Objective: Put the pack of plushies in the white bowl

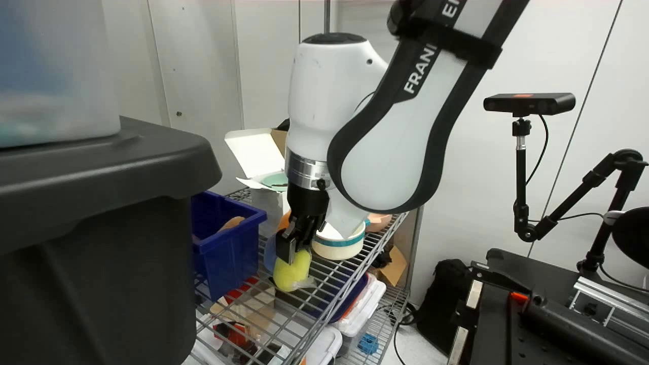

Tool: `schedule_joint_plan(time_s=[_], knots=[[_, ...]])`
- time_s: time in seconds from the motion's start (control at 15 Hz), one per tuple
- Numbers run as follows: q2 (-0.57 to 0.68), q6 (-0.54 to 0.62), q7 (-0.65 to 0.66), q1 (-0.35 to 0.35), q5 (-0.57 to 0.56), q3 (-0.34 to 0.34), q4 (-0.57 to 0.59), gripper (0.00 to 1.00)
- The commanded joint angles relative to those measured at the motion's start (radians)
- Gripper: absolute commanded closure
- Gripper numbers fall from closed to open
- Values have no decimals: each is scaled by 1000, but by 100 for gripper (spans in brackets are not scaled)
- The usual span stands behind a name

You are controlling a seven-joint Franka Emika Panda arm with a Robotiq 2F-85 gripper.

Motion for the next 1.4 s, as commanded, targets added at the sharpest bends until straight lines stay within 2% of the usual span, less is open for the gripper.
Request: schedule_joint_plan(time_s=[0.0, 0.73, 1.33], knots=[[-113, 13, -25, 8, 15, -4, -72, 99], [-312, 2, -4, -7, -22, -11, -141, 99], [-377, -17, 10, 4, -51, -123, -136, 99]])
